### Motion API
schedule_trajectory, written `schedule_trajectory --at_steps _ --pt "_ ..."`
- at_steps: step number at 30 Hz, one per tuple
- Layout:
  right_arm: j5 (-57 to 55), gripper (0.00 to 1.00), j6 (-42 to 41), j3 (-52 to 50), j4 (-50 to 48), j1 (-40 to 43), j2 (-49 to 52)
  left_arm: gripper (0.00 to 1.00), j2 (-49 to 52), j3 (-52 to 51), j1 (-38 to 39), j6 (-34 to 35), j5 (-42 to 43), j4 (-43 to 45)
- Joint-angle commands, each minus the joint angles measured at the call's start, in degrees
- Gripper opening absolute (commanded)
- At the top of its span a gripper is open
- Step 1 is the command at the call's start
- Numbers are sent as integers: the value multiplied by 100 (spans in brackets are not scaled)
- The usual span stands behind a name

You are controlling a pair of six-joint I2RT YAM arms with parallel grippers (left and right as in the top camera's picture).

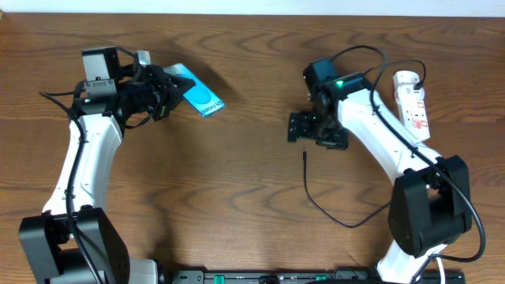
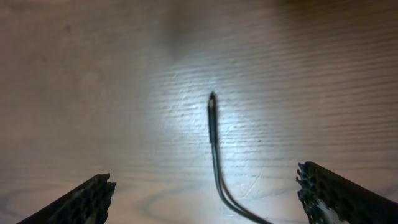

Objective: Plug charger to phone and switch on socket
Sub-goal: 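Open the right gripper off the phone and move it over the cable plug, then lower the right gripper and close it on the black cable's plug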

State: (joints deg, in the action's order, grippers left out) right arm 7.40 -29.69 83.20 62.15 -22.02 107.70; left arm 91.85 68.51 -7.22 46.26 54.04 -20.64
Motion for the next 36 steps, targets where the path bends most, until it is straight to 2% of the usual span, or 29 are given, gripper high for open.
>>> schedule_trajectory --at_steps 1,8,14,23,28,36 --pt "-101 94 212 42 46 -76 273 7 11 61 9 -619 815 55" --pt "-83 94 216 39 46 -87 553 7 417 61 9 -765 1528 96" --pt "33 94 282 37 48 -96 590 7 1088 61 9 -483 2411 894" --pt "68 94 365 22 177 -98 590 7 1460 61 9 -400 3289 2006" --pt "188 95 522 -2 199 -96 590 7 1499 61 9 -647 3593 2177" --pt "372 94 625 -278 131 -96 590 7 1523 61 83 -892 3591 2186"
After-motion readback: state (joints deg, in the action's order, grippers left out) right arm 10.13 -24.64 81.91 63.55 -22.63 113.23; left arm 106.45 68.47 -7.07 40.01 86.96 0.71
